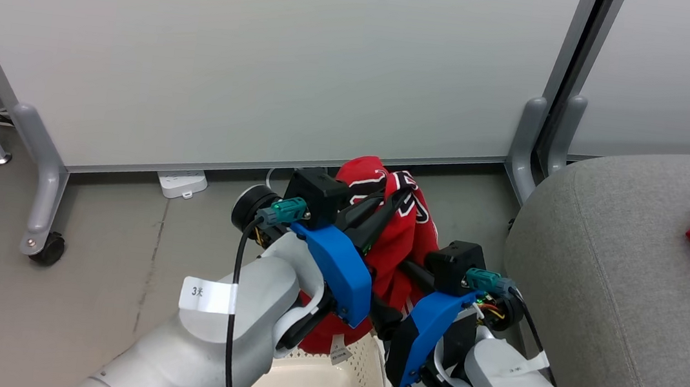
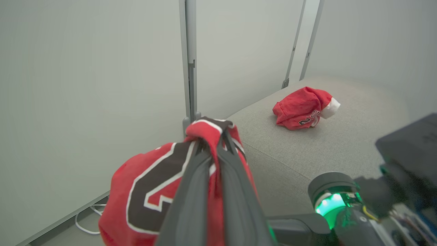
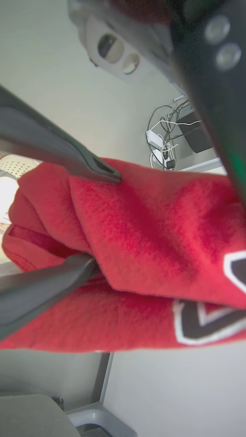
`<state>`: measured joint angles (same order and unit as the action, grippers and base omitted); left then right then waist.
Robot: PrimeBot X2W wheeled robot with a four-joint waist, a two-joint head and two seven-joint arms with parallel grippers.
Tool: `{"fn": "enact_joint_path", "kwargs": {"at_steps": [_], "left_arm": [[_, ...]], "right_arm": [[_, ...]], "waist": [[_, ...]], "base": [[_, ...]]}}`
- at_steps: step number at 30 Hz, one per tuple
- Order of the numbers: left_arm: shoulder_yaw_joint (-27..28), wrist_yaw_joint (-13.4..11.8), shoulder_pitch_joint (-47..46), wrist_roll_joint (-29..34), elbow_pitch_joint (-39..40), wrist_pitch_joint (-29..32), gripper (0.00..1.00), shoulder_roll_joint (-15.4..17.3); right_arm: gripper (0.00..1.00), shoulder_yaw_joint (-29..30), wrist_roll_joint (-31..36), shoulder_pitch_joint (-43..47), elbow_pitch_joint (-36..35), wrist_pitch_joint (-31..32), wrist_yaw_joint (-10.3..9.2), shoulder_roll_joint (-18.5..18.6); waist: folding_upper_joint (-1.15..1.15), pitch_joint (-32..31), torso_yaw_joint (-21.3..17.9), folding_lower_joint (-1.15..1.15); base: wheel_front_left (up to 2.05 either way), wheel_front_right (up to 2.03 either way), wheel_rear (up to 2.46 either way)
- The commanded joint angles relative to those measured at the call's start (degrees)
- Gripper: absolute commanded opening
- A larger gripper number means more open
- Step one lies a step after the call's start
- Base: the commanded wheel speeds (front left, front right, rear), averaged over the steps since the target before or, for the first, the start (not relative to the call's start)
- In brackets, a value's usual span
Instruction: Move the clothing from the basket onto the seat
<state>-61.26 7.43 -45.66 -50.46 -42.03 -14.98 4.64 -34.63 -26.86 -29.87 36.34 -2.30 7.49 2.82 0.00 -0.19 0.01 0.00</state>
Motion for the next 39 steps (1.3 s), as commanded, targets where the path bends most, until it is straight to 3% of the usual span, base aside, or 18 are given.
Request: {"fn": "enact_joint_path", "kwargs": {"at_steps": [1,4,5,6,7,34,35,36,37,39], "left_arm": [[-0.2,0.1,0.0,-0.4,0.3,-0.3,0.0,-0.1],[-0.6,0.1,0.2,-0.7,0.5,-0.3,0.0,-0.2],[-0.8,0.1,0.2,-0.8,0.5,-0.3,0.0,-0.2],[-1.0,0.1,0.3,-0.9,0.6,-0.3,0.0,-0.2],[-1.1,0.1,0.4,-1.0,0.6,-0.3,0.0,-0.2],[-1.0,0.1,-0.4,-1.5,-0.4,-0.3,0.0,1.0],[-0.9,0.1,-0.4,-1.4,-0.4,-0.3,0.22,1.0],[-0.8,0.1,-0.4,-1.3,-0.5,-0.3,0.85,1.1],[-0.6,0.1,-0.4,-1.1,-0.5,-0.3,1.0,1.1],[-0.3,0.0,-0.2,-0.8,-0.6,-0.3,1.0,1.1]], "right_arm": [[1.0,-1.0,-0.5,-1.7,1.4,-0.9,0.01,0.1],[1.0,-2.9,-0.6,-3.8,4.3,-2.7,0.01,0.1],[0.5,-3.3,-0.3,-4.4,5.2,-3.3,0.01,0.1],[0.35,-3.7,0.3,-5.0,6.2,-3.9,0.01,0.1],[0.0,-4.1,0.5,-5.5,7.0,-4.4,0.01,0.1],[0.0,-9.0,-2.5,-8.7,12.4,-8.5,0.01,0.1],[0.0,-9.1,-2.5,-8.8,12.5,-8.6,0.01,0.1],[0.0,-9.2,-2.6,-8.9,12.5,-8.7,0.01,0.1],[0.0,-9.3,-2.8,-8.9,12.6,-8.8,0.01,0.1],[0.0,-9.5,-3.0,-8.9,12.6,-8.9,0.01,0.1]], "waist": [[0.0,-0.2,0.1,0.0],[0.0,-0.5,0.3,0.0],[0.0,-0.6,0.4,0.0],[0.0,-0.7,0.5,0.0],[0.0,-0.8,0.6,0.0],[0.0,-1.2,-0.1,0.0],[0.0,-1.2,-0.1,0.0],[0.0,-1.3,-0.2,0.0],[0.0,-1.3,-0.2,0.0],[0.0,-1.3,-0.3,0.0]], "base": [[0.0,0.0,0.0],[0.0,0.0,0.0],[0.0,0.0,0.0],[0.0,0.0,0.0],[0.0,0.0,0.0],[0.0,0.0,0.0],[0.0,0.0,0.0],[0.0,0.0,0.0],[0.0,0.0,0.0],[0.0,0.0,0.0]]}}
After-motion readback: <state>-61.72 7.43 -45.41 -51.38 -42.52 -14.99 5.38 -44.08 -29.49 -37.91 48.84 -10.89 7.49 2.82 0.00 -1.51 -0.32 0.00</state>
